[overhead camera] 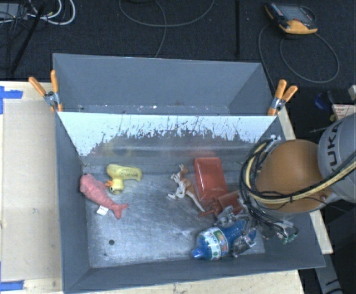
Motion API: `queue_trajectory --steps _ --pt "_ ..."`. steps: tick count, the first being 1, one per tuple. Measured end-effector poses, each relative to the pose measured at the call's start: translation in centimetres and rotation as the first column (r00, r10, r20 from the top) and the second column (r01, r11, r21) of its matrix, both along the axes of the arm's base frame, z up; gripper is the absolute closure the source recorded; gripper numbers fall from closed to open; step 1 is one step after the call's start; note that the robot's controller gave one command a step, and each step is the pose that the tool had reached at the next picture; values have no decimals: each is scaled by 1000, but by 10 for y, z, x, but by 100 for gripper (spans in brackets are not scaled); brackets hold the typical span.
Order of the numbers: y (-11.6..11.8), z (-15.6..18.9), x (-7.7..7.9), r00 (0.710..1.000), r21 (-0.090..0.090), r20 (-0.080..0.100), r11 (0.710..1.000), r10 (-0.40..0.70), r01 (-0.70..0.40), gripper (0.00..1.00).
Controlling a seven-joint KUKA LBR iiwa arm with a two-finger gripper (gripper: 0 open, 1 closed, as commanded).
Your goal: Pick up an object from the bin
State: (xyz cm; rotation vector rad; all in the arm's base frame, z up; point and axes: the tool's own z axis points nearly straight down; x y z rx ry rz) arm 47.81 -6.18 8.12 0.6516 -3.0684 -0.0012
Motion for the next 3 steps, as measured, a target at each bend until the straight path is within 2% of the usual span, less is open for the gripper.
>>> queue_trajectory --steps 3 --pt "1 20 -1 1000 1 -1 1000 -1 1 100"
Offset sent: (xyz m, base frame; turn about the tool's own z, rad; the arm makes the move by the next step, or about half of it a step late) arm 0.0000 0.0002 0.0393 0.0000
